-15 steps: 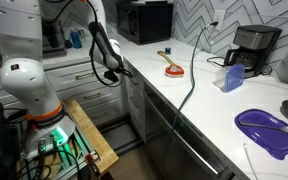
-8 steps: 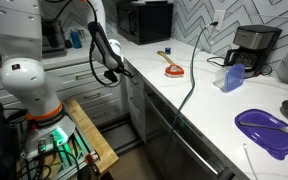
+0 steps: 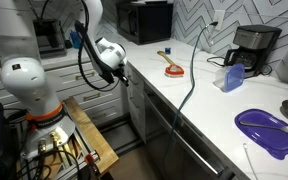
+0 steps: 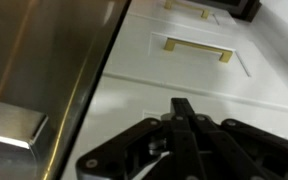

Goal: Push the drawer

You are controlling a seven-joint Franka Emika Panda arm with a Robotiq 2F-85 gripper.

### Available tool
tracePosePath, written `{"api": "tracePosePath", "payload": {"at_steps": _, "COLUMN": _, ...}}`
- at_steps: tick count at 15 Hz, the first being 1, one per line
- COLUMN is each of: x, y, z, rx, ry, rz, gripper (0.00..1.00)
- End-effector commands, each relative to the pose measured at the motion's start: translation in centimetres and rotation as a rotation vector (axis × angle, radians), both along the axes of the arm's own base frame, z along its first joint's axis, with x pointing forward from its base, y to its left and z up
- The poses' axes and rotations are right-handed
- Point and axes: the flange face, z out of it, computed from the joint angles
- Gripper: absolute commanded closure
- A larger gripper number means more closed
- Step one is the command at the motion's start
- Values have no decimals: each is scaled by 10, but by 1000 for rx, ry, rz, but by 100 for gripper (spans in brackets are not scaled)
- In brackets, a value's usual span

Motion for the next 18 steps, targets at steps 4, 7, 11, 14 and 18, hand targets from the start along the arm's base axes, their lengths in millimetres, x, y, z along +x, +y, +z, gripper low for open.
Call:
{"api": "tracePosePath", "payload": {"at_steps": 4, "x": -39, "y": -15, "z": 8, "rx": 24, "ry": 115, "rz": -52, "gripper": 68}}
{"api": "tracePosePath", "payload": {"at_steps": 7, "x": -12, "y": -15, "z": 6, "rx": 54, "ry": 129, "rz": -107, "gripper": 44}}
{"api": "tracePosePath", "payload": {"at_steps": 11, "x": -3, "y": -14, "z": 12, "rx": 104, "ry": 150, "rz": -186, "gripper": 16}}
{"api": "tracePosePath", "payload": {"at_steps": 14, "x": 9, "y": 2, "z": 15, "rx": 139, "ry": 184, "rz": -227, "gripper": 0}}
{"api": "tracePosePath", "payload": {"at_steps": 18, "x": 11, "y": 14, "z": 18, "rx": 169, "ry": 175, "rz": -232, "gripper": 0}}
